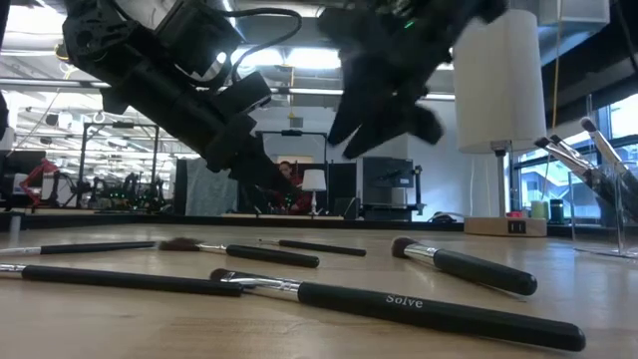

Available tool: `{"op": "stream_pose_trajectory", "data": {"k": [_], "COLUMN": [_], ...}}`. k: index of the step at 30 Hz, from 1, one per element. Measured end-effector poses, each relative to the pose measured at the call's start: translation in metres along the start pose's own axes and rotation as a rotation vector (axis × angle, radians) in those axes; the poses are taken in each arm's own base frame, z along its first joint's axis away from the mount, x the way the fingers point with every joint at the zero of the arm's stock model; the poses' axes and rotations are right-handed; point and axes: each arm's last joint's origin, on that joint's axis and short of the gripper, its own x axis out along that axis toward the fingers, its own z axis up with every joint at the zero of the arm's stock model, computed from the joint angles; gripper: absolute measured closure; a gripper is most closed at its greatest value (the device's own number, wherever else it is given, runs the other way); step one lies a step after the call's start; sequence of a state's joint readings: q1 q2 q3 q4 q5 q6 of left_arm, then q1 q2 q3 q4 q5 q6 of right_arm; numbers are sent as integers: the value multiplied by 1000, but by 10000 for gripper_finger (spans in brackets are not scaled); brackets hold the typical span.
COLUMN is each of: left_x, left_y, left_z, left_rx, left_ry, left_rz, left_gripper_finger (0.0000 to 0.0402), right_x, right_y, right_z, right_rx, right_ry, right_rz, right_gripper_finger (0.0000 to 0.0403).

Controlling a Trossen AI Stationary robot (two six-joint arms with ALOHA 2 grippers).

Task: Put items in baskets/containers
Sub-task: Put the right liner brush into the middle section of the transparent organizer

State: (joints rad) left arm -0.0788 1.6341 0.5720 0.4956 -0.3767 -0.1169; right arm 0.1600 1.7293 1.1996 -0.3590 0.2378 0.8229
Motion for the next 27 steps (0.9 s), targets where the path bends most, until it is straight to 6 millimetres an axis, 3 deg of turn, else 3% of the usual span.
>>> {"op": "stream_pose_trajectory", "data": {"k": [4,11,18,27], "left_x": [-2,-30,-53,-75], "left_y": [3,5,7,-3], "left_z": [-1,7,13,14], "left_rx": [38,98,69,60], "left_ry": [6,4,-16,-81], "left_rz": [139,429,546,620], "left_gripper_finger": [370,370,370,370], "right_x": [31,73,95,115], "right_y": [10,28,32,18], "right_z": [13,22,19,14], "right_rx": [-111,-262,-308,-316], "right_ry": [76,146,171,218], "right_rz": [-59,-109,-121,-179], "right_gripper_finger": [276,276,276,277]}}
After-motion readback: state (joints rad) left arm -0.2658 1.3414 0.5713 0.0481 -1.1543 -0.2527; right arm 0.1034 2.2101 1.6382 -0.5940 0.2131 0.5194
